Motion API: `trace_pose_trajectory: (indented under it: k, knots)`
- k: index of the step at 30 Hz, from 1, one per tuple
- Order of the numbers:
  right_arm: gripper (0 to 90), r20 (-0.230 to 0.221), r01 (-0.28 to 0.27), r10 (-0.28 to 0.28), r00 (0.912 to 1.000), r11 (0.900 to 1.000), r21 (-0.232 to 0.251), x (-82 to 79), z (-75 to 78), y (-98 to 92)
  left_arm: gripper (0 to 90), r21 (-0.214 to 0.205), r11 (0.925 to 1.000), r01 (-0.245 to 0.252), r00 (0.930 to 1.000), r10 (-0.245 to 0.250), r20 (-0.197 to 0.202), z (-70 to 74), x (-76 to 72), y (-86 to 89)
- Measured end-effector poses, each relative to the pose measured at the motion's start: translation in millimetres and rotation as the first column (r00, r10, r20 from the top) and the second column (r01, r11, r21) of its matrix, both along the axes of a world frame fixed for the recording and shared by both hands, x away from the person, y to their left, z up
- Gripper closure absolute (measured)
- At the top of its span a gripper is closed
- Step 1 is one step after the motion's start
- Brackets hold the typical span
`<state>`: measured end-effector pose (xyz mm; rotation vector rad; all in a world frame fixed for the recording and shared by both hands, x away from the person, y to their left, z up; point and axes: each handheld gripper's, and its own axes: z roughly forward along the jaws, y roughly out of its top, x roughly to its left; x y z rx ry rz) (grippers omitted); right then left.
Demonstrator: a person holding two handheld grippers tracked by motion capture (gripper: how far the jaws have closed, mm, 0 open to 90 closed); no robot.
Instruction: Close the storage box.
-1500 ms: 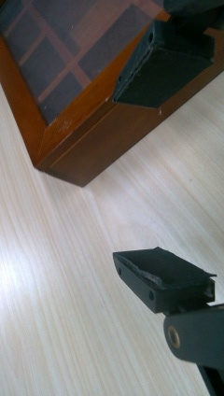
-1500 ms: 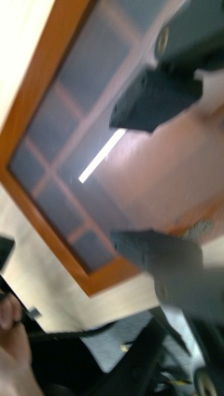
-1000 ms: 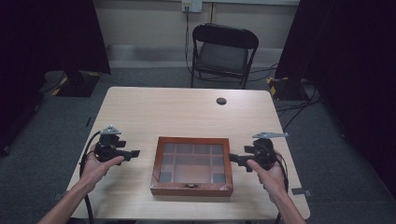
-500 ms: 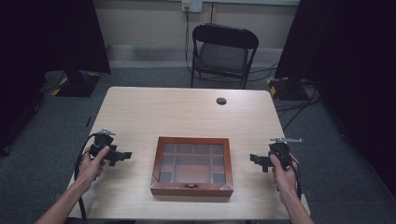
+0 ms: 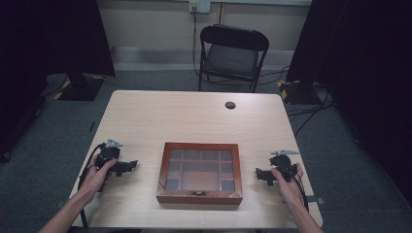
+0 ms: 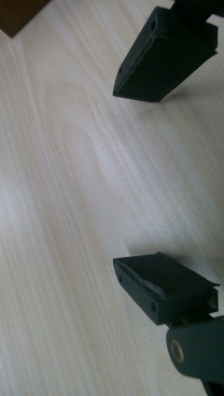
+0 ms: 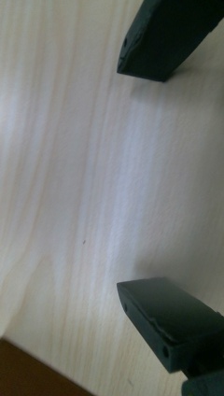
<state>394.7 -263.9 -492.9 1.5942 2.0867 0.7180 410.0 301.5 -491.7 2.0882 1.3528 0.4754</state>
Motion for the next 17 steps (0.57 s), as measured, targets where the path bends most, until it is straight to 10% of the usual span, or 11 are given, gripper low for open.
trace_pose_trajectory:
  k: [6, 17]
  knots:
    - [0.0, 0.104, 0.015, -0.019, 0.9944, 0.9994, 0.033, -3.2, -8.1, 2.6, 0.0, -0.007, 0.9992, 0.04, 0.998, -0.04, 0.049, -8.7, -1.3, -9.1]
    - [0.0, 0.111, 0.029, -0.033, 0.9933, 0.9991, 0.032, -3.4, -8.6, 4.6, 0.0, -0.019, 0.999, 0.039, 0.9958, -0.038, 0.084, -11.7, -2.9, -8.5]
